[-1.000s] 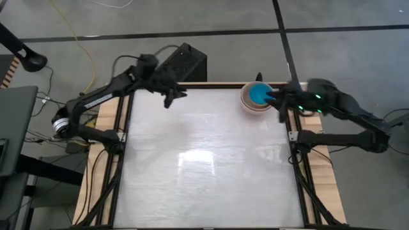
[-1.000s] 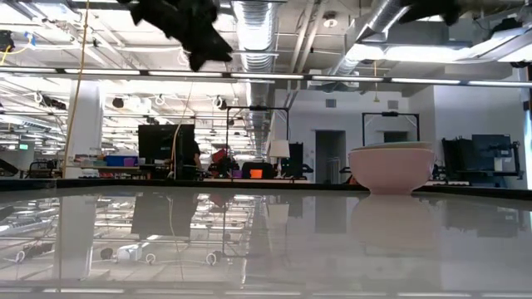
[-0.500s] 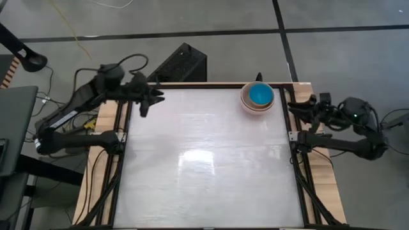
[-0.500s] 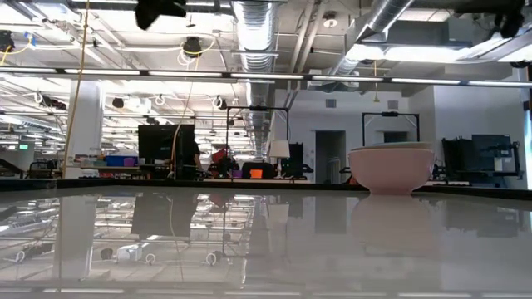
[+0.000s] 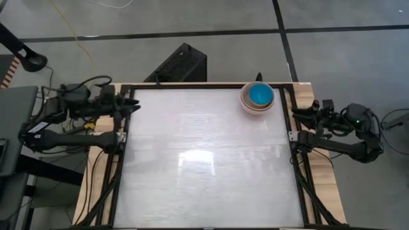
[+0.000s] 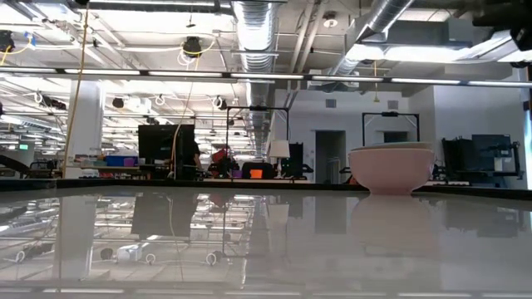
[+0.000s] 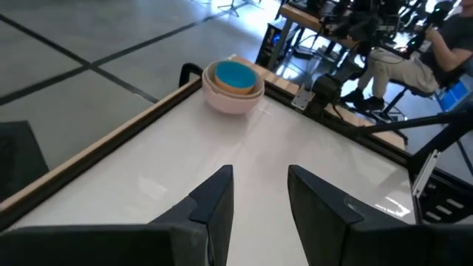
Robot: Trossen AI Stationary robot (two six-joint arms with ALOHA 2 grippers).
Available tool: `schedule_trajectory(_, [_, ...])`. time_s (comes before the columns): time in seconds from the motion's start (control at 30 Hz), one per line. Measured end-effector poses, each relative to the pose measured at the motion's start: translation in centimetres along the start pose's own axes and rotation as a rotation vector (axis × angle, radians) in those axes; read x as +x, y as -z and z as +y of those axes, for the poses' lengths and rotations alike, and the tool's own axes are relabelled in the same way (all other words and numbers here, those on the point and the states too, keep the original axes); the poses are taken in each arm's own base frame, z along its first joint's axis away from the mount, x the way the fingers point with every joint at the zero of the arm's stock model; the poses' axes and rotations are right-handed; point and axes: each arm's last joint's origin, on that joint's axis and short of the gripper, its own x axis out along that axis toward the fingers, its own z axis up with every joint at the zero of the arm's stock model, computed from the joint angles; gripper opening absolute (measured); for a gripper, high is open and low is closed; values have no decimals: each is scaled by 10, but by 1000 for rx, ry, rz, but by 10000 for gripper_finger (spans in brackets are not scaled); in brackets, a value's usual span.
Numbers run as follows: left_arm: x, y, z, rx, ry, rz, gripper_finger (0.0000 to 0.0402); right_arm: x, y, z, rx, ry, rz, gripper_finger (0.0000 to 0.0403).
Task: Nest bowls inside each other
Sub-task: Return to Home Position
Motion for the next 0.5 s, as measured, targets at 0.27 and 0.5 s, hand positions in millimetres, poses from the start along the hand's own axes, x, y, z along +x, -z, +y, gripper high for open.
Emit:
schedule_trajectory(0.27, [-30,15,9,-17,-49,24,116,-2,5,-2,-41,20,56,127])
schedule_trajectory(0.5, [-50,31,18,-50,-47,-49,116,0,6,-2,-29,4,70,127])
